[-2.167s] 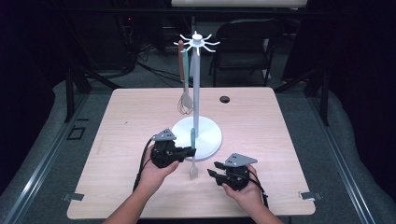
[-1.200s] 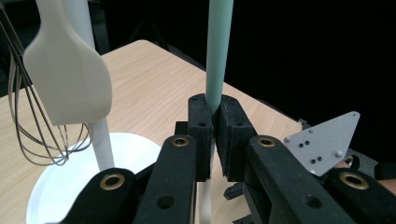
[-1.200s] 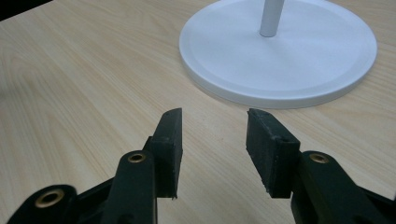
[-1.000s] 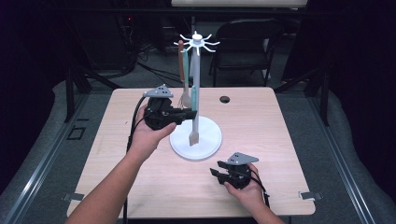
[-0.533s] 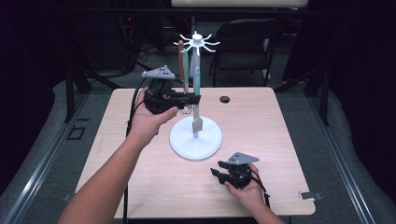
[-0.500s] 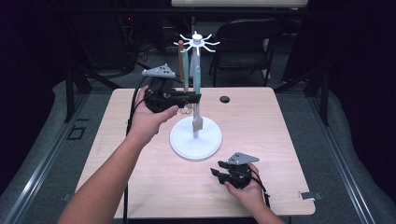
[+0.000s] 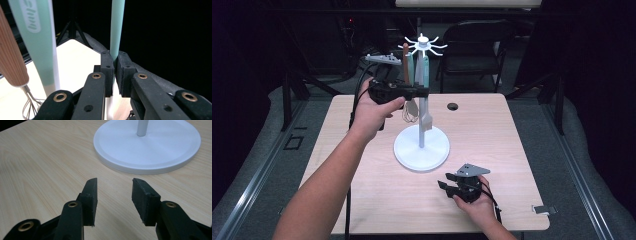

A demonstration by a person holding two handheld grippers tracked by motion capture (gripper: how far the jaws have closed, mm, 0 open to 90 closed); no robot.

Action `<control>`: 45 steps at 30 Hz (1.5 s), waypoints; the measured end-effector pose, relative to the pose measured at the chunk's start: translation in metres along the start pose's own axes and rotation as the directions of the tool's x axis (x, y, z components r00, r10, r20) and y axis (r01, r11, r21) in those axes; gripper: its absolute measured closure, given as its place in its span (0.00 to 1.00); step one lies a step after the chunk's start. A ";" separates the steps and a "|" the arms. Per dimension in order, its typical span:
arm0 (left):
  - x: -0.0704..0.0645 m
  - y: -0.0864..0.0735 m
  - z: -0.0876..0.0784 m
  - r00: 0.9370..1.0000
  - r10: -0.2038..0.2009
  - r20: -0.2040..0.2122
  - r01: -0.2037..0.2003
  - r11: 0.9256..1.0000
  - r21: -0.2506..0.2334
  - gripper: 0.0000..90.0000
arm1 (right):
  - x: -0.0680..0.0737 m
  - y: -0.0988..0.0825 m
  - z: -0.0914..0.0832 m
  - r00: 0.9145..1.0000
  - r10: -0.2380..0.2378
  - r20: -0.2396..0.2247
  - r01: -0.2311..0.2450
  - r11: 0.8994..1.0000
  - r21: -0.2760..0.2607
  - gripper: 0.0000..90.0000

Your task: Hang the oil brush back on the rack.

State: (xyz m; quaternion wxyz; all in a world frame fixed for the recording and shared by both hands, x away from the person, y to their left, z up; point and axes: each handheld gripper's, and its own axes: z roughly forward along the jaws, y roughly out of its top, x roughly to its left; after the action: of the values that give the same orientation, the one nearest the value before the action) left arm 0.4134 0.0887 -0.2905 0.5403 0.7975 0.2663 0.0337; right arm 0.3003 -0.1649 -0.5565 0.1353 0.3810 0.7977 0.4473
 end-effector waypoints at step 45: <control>0.015 -0.021 -0.005 0.991 -0.044 -0.127 0.047 0.999 0.025 0.82 | 0.004 -0.001 0.002 1.000 -0.014 -0.011 0.015 1.000 0.000 0.60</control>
State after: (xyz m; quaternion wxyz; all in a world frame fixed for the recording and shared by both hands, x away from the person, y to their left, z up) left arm 0.4162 0.1050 -0.3103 0.5118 0.7950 0.3185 0.0681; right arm 0.2982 -0.1608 -0.5583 0.1342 0.3729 0.8013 0.4482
